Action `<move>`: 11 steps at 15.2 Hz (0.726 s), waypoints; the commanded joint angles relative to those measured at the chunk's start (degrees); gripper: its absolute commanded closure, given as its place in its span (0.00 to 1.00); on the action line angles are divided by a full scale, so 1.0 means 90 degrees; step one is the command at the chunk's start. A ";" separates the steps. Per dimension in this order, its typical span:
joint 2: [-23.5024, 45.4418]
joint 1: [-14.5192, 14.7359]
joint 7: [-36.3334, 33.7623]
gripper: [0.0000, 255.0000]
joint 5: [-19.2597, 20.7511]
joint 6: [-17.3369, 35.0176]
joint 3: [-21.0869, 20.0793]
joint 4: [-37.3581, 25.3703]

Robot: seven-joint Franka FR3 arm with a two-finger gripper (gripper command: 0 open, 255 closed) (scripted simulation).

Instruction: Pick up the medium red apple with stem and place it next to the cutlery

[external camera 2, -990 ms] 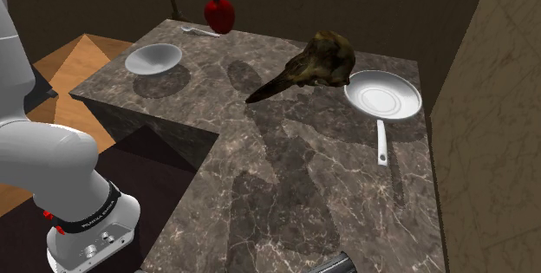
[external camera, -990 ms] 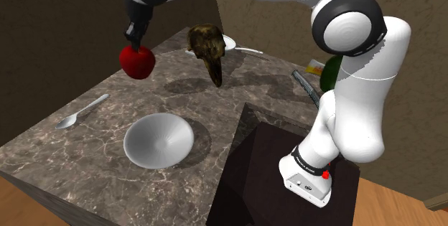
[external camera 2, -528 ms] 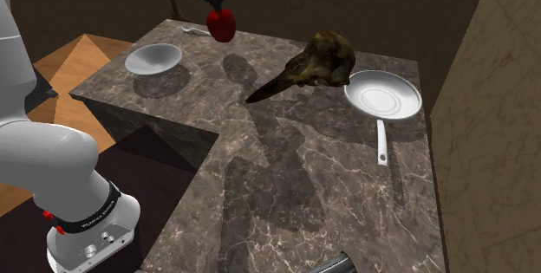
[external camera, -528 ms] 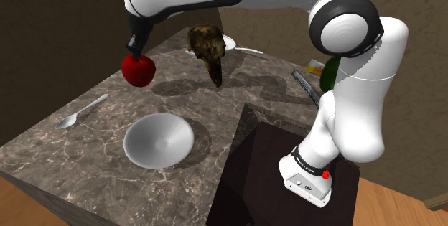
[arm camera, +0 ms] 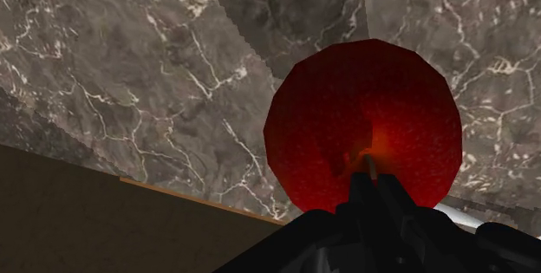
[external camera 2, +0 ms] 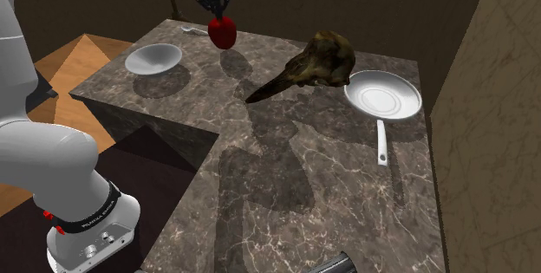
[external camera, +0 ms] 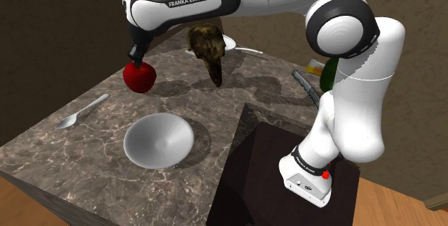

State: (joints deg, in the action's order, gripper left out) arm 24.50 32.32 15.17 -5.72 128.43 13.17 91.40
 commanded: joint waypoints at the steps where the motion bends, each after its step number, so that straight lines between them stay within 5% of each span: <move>1: 0.0004 0.0000 0.0000 1.00 -0.0002 0.0011 -0.0001 0.0002; 5: 0.0004 0.0000 0.0000 1.00 -0.0002 0.0011 -0.0001 0.0002; 6: 0.0004 0.0000 0.0000 0.00 -0.0001 0.0012 -0.0001 0.0003; 11: 0.0004 0.0000 0.0000 0.00 -0.0001 0.0012 -0.0001 0.0003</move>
State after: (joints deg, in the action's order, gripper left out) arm 24.53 32.32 15.18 -5.73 128.53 13.16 91.43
